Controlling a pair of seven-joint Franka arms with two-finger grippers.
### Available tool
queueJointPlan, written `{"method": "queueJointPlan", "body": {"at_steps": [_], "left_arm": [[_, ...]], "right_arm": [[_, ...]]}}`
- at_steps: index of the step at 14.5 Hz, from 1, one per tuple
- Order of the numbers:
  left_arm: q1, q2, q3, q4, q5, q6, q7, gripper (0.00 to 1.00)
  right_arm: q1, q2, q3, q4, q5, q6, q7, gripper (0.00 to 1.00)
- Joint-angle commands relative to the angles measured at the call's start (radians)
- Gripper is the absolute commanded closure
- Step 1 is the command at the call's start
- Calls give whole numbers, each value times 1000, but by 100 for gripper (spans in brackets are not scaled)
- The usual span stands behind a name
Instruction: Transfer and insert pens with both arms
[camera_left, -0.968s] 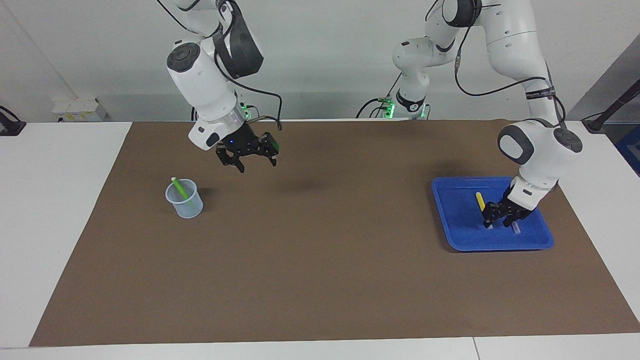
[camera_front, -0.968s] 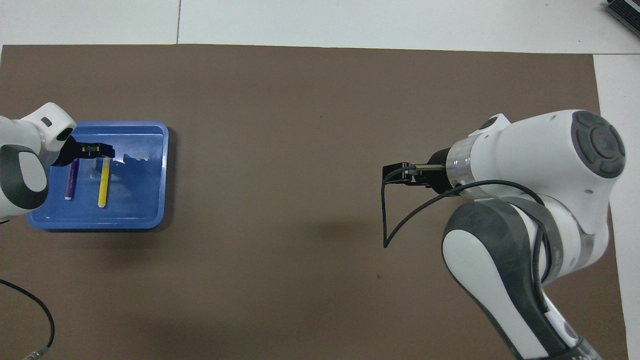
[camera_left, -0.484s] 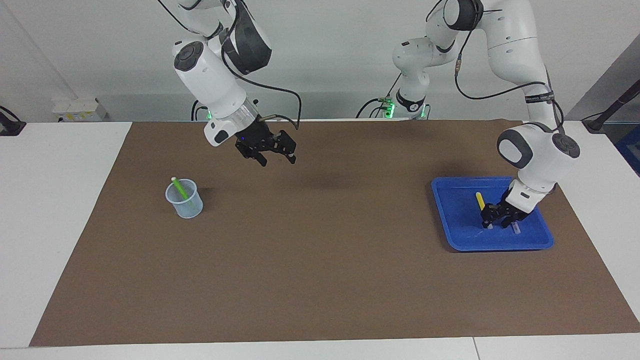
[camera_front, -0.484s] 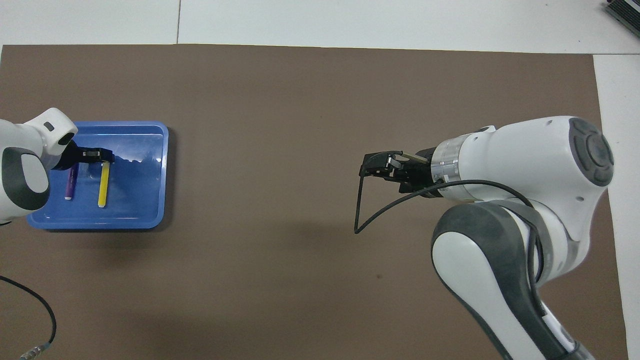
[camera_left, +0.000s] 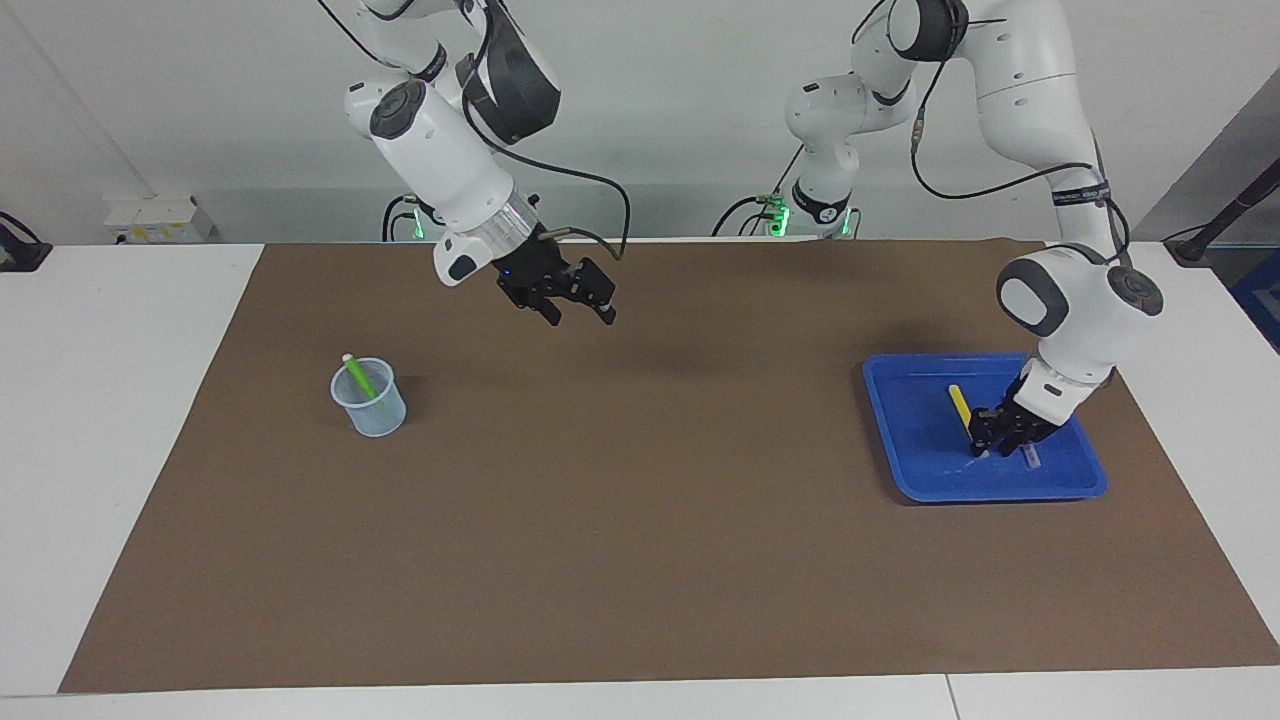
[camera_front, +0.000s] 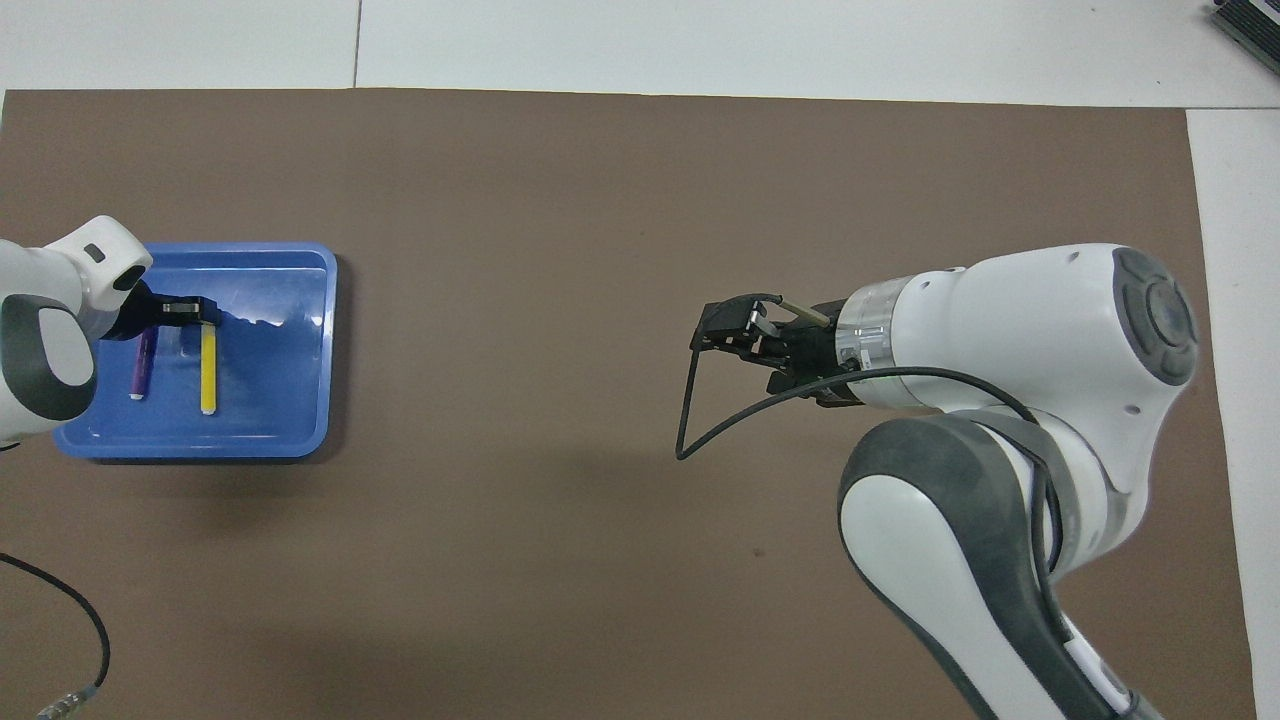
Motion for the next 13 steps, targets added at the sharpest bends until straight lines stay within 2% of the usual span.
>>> {"method": "queueJointPlan", "body": {"at_steps": [1,3,5,13], "left_arm": [[8,-1,-7,-15,-2,-8,11,69],[8,-3,-7,-21,-2,-8,11,92],[8,-4,-5,-27,-2,-9,9,100],[9,-7,-4,-16,-2,-43,4,100]], "right_arm": [[3,0,1,-4,26,39,13,0],[6,0,1,-6,41,46,59,0],[28,2,1,-6,44,57,64,0],[29,3,1,-1,46,69,66,0]]}}
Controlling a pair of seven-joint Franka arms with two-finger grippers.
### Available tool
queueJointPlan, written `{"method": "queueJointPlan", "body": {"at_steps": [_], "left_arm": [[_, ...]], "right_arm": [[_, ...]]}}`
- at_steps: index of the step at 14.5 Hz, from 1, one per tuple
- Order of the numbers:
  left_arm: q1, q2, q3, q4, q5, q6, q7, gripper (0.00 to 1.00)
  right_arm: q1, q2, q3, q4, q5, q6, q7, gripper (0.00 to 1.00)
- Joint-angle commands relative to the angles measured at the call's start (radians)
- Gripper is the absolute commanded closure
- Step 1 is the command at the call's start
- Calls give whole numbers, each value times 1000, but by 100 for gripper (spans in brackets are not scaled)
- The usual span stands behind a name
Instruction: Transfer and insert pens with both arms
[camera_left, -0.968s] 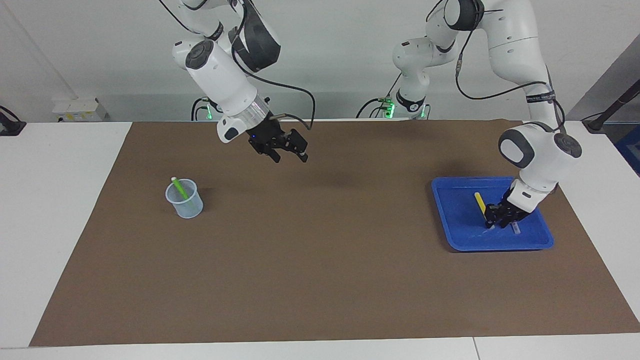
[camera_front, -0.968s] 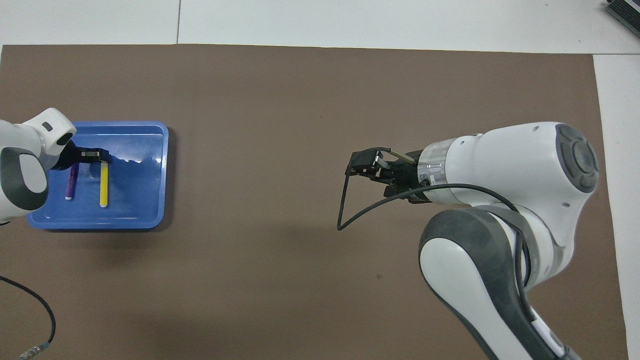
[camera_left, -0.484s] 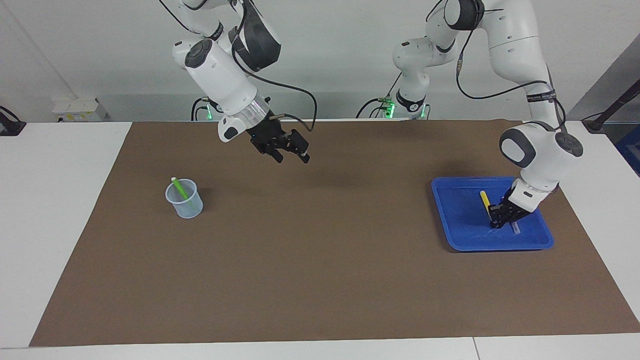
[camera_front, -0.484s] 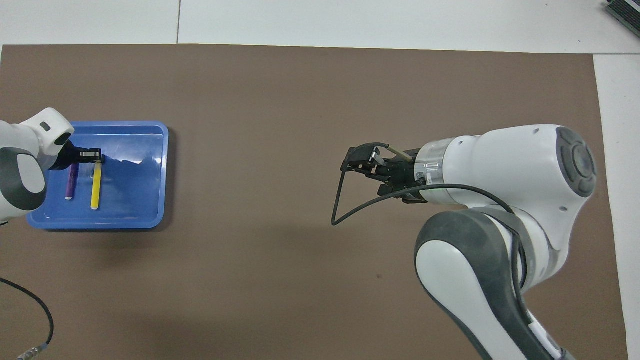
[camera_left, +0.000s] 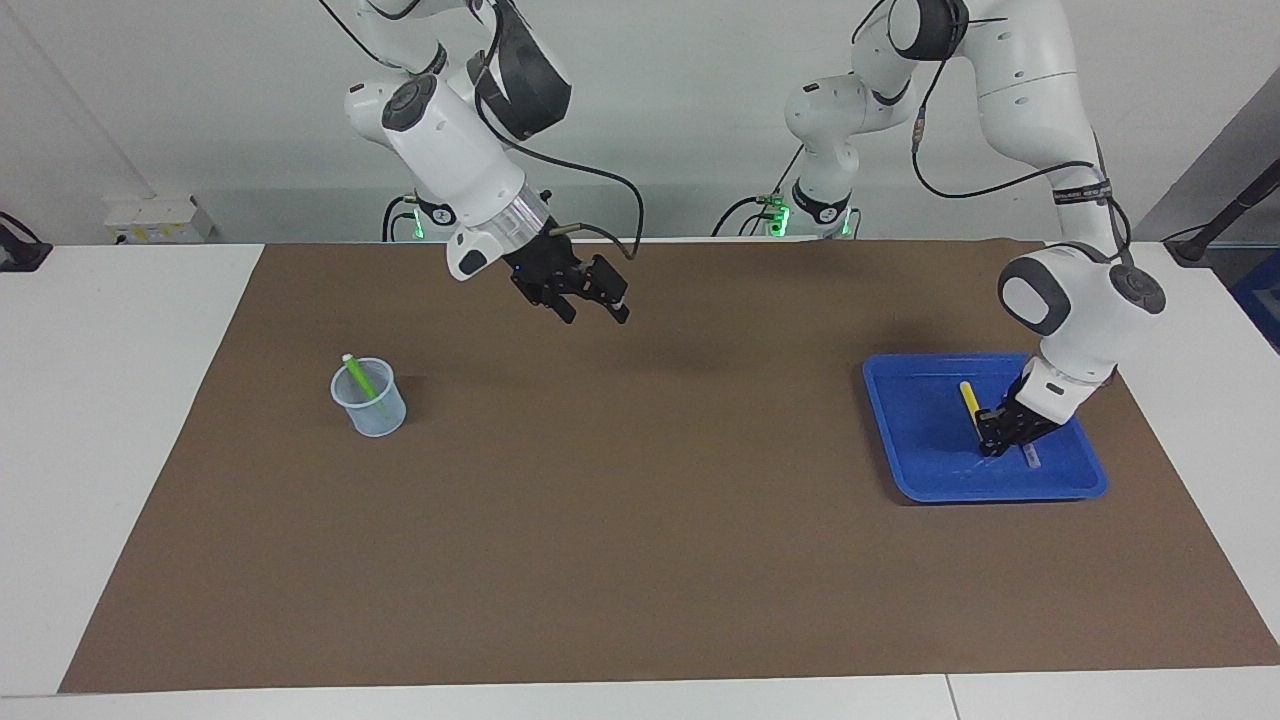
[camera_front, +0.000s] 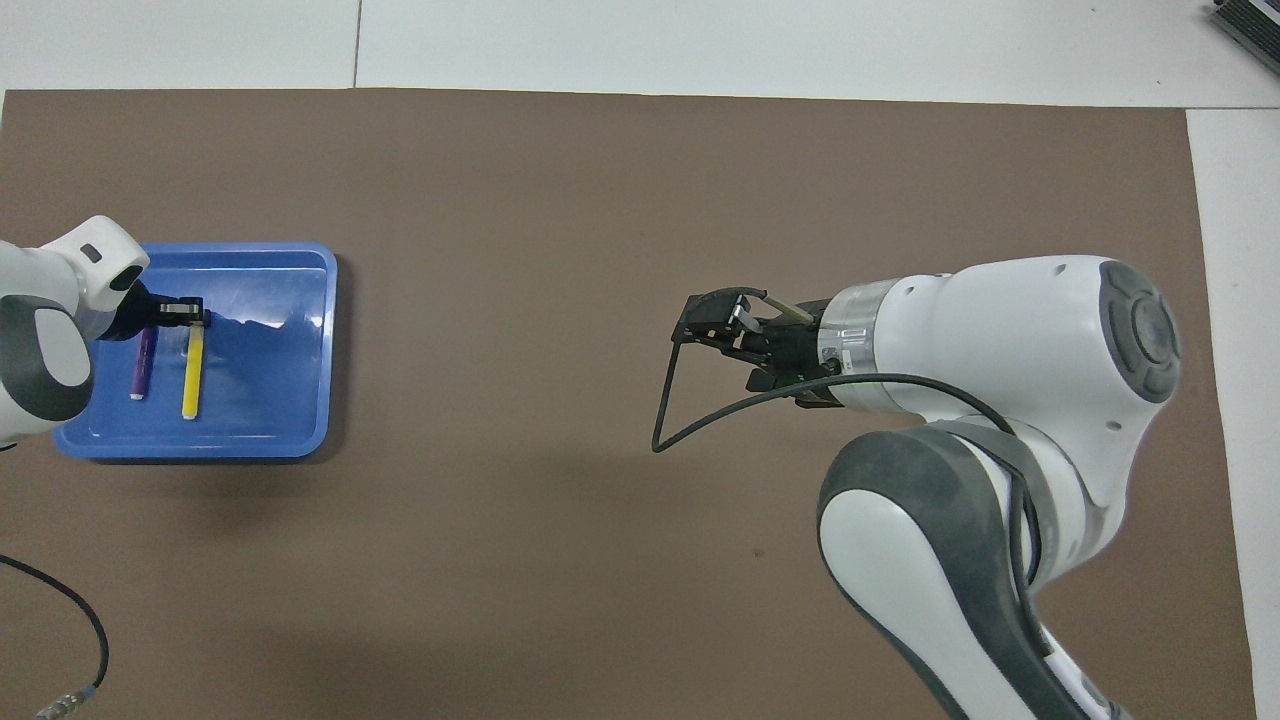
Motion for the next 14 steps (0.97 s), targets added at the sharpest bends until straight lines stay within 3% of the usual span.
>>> {"method": "queueJointPlan", "body": {"at_steps": [1,4,10,14], "left_arm": [[9,-4,2,6,-2,-68,1,100],[9,-10,11,58,-2,-160,-22,100],[-11,-76,18,67,-1,-235,-123,100],[-35,-128,15,87,-1,-291,-285,100]], "right_arm": [[1,2,0,-1,23,21,7,0],[1,2,0,0,25,21,7,0],[1,4,0,-1,30,35,9,0],[4,4,0,-3,77,46,32,0]]}}
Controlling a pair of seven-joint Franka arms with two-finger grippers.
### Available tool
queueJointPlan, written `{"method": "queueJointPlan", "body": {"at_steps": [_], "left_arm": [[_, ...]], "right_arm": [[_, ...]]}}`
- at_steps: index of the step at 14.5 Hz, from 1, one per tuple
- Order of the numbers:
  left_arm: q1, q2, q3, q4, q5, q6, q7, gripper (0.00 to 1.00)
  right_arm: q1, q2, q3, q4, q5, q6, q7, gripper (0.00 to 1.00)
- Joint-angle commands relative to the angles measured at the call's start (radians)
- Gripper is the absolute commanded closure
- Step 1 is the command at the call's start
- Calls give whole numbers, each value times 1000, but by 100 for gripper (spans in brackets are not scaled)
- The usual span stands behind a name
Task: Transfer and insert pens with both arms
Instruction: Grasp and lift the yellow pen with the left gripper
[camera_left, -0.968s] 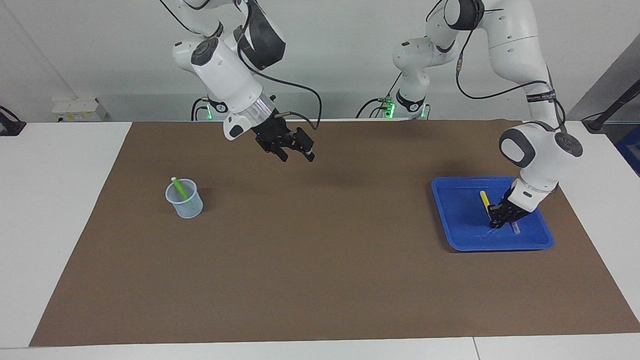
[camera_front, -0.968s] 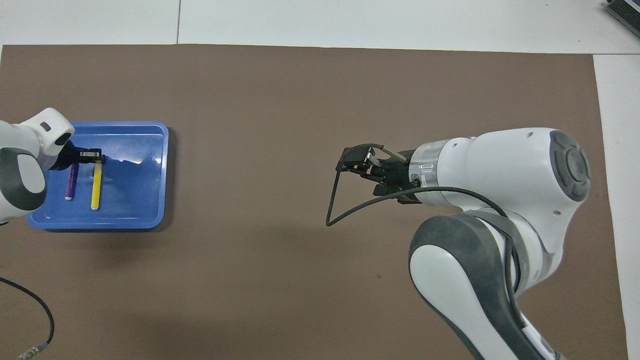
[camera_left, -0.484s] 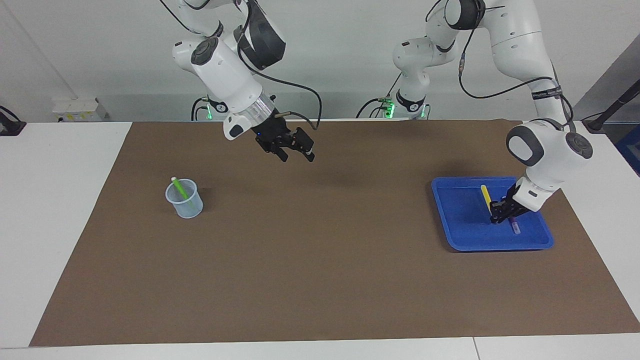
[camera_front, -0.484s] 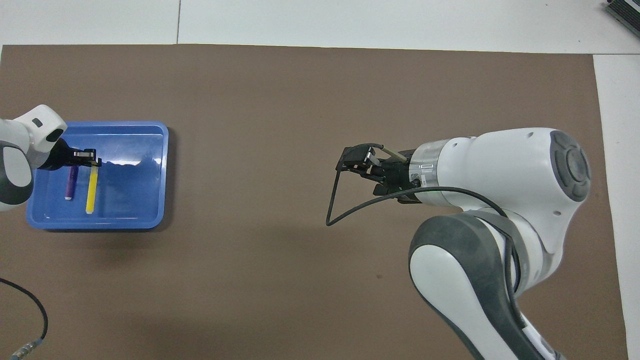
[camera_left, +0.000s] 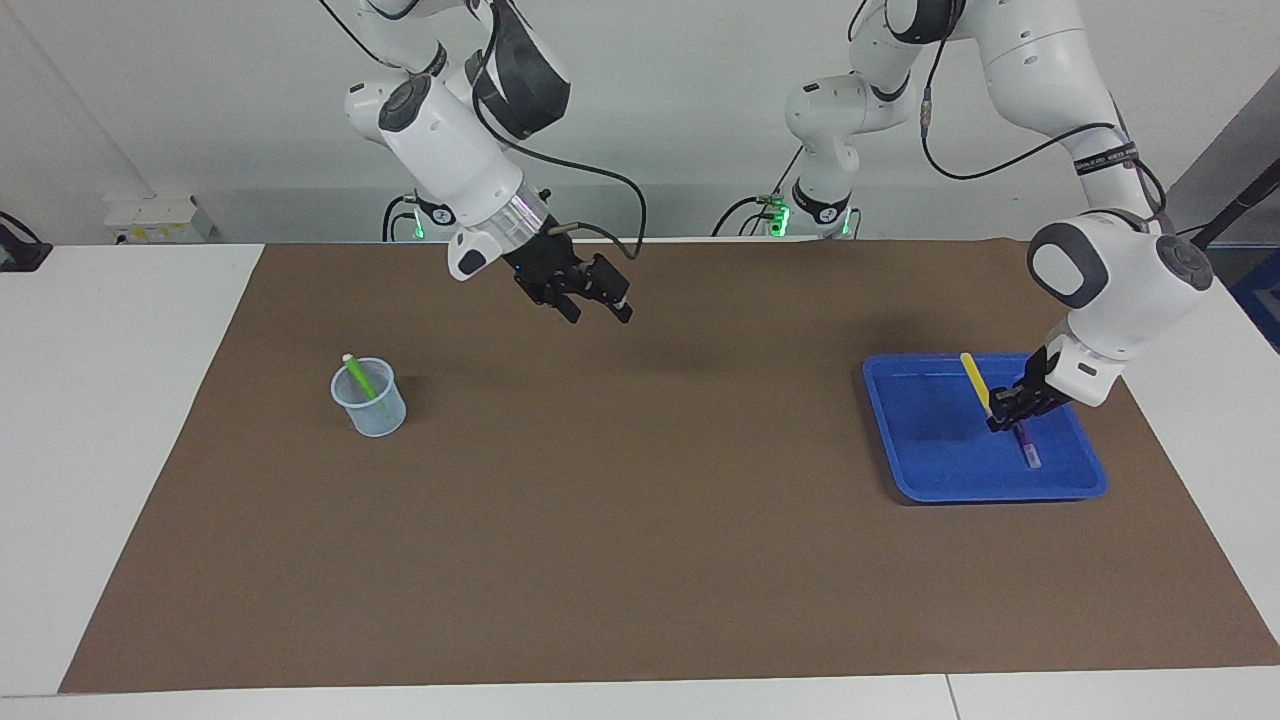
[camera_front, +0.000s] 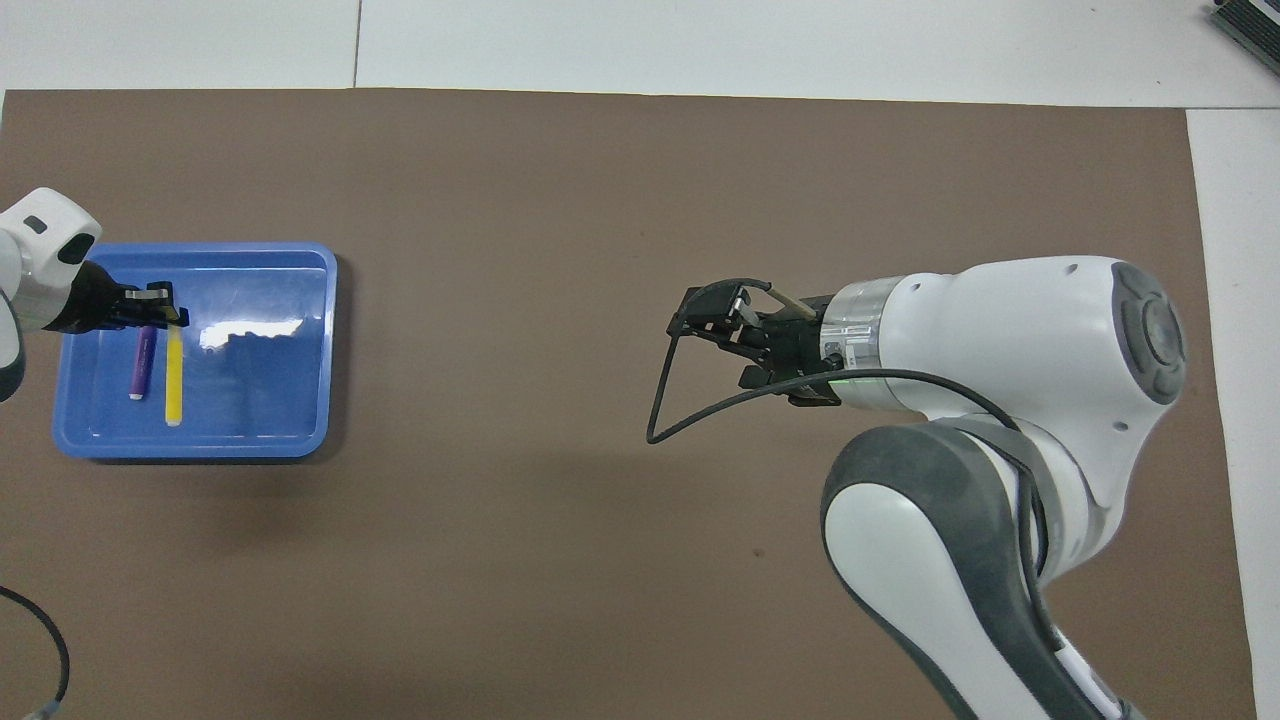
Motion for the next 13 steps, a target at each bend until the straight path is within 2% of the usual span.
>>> {"method": "queueJointPlan", "body": {"at_steps": [1,11,13], "left_arm": [[-35,-52,8,6,0,-45,-139,100],[-103,-134,7,139,3,-205,-678,100],[-130,-165,4,139,59,-217,-783,100]], "right_arm": [[6,4,0,-5,27,34,28,0],[21,5,0,-8,28,51,48,0],[21,5,0,-8,28,53,48,0]]}}
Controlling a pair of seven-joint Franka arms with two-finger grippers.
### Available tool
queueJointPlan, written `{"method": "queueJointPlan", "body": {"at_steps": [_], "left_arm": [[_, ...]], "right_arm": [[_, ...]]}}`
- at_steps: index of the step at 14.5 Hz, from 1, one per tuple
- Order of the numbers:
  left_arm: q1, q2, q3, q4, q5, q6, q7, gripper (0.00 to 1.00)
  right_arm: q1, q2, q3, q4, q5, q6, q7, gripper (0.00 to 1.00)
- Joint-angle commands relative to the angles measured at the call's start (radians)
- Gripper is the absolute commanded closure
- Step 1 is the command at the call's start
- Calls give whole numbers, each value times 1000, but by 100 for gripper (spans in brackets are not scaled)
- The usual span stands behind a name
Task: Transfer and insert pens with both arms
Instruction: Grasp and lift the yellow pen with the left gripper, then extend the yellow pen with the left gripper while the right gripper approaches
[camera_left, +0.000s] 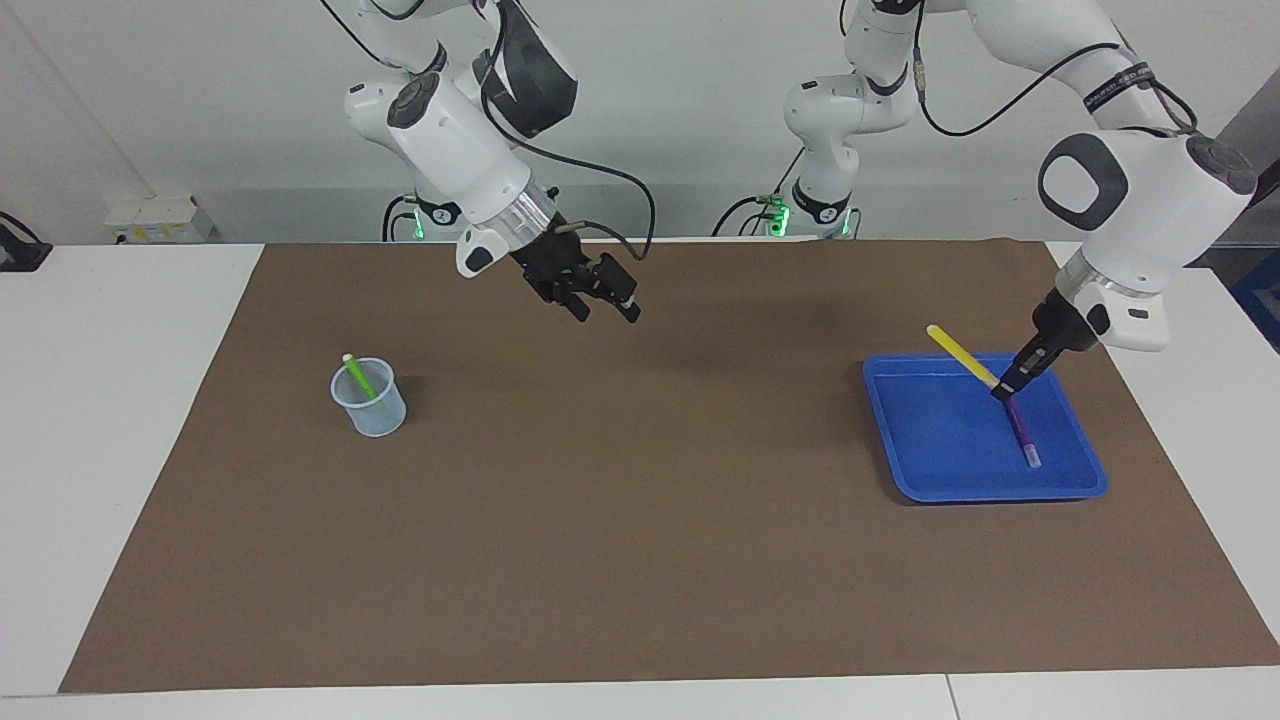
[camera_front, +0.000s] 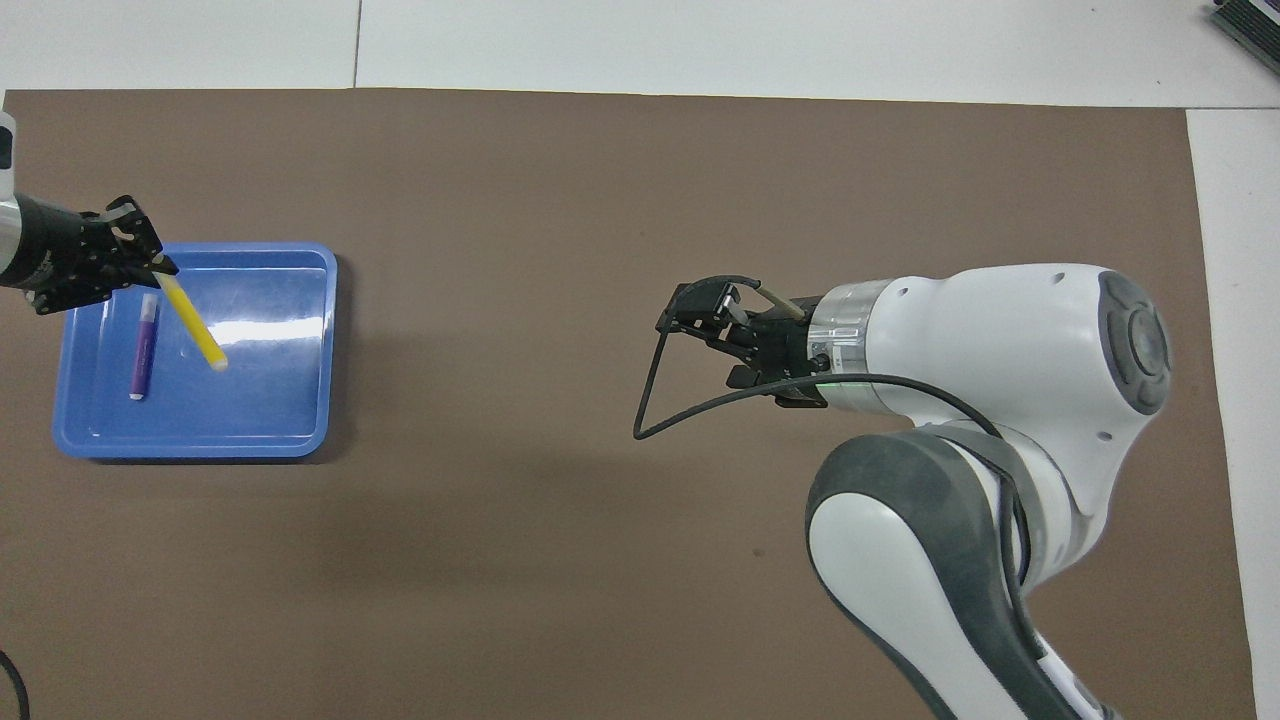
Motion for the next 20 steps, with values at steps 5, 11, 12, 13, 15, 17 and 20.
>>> {"method": "queueJointPlan", "body": {"at_steps": [5,11,12,13,15,17,20], "left_arm": [[-70,-123,7,1,63,-91,-331,100],[-165,-165,3,-5,104,-91,-709,100],[-183,-168,4,-5,104,-94,-774,100],[-197,-174,3,-7,106,-94,-840,100],[-238,-177,3,-8,127,-95,-964,100],[-276,-183,3,-16,150,-106,-1082,100],[-312,-195,3,-19,153,-127,-1178,100]], "right_arm": [[4,2,0,-5,43,20,12,0],[18,4,0,8,144,66,17,0],[35,4,0,10,158,75,28,0],[41,4,0,9,171,95,32,0],[65,5,0,8,181,132,35,0],[88,10,0,8,182,189,66,0],[127,19,0,10,182,253,123,0]]}}
